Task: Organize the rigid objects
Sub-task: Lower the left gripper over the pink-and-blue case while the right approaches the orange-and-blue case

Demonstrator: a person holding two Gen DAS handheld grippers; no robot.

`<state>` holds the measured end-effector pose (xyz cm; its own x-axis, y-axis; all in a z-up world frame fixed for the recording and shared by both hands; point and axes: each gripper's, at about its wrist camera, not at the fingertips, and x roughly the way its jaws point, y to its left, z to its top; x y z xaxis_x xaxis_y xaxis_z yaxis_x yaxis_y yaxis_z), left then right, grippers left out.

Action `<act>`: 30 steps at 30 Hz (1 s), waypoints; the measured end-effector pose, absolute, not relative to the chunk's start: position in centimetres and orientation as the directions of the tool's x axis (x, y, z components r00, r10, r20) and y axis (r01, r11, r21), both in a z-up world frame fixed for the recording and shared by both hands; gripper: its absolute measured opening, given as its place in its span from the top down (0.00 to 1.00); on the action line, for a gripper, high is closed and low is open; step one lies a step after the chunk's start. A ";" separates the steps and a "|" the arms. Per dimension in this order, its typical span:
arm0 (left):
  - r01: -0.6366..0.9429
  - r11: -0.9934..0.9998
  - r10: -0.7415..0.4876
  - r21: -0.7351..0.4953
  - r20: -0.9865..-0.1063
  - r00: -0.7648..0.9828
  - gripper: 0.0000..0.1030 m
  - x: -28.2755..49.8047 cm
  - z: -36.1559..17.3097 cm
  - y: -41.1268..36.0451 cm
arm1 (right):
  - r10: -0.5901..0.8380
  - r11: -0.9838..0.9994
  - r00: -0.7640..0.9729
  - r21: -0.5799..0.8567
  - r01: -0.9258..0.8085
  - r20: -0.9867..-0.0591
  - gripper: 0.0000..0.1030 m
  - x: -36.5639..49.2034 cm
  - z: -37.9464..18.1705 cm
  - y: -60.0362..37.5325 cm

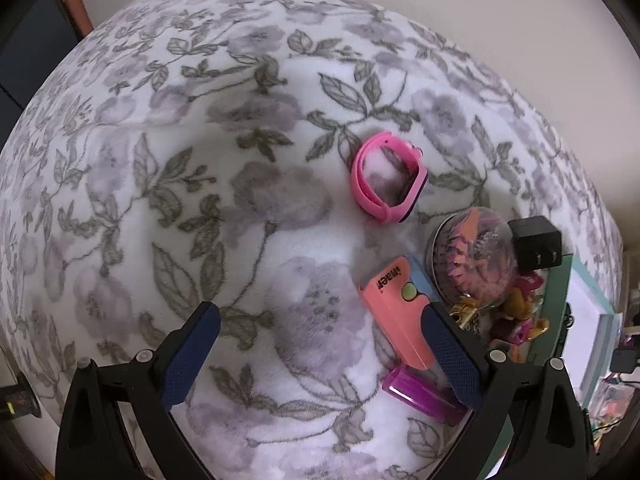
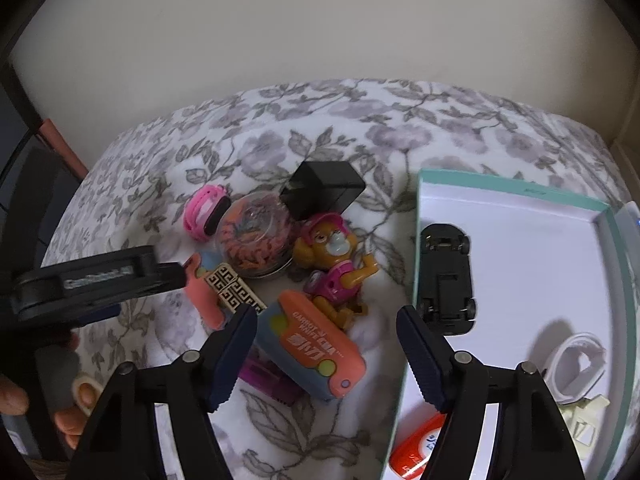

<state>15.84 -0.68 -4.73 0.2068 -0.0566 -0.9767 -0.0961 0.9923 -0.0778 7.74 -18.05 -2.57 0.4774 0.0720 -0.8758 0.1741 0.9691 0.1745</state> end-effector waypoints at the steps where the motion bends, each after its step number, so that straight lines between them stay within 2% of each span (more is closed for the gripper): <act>1: -0.088 0.994 -0.052 -0.071 -0.977 0.205 0.03 15.9 -5.0 -1.0 | 0.075 0.971 0.471 0.173 0.167 -0.879 0.32 7.8 -2.7 -17.9; 8: -0.051 0.998 -0.016 -0.028 -0.976 0.218 0.03 16.4 -5.7 -2.5 | 0.098 0.970 0.454 0.186 0.155 -0.886 0.32 7.9 -3.2 -17.9; 21: -0.025 0.999 -0.015 -0.022 -0.967 0.255 0.02 16.6 -6.4 -3.8 | 0.135 0.960 0.441 0.228 0.164 -0.887 0.34 7.7 -3.5 -18.7; 26: -0.029 0.999 -0.014 -0.020 -0.975 0.221 0.02 16.9 -8.4 -5.0 | 0.139 0.960 0.436 0.229 0.161 -0.889 0.33 7.6 -3.5 -18.6; 30: -0.005 1.000 0.027 0.026 -0.976 0.217 0.03 16.5 -9.1 -6.5 | 0.154 0.956 0.438 0.246 0.161 -0.886 0.33 7.5 -3.4 -18.9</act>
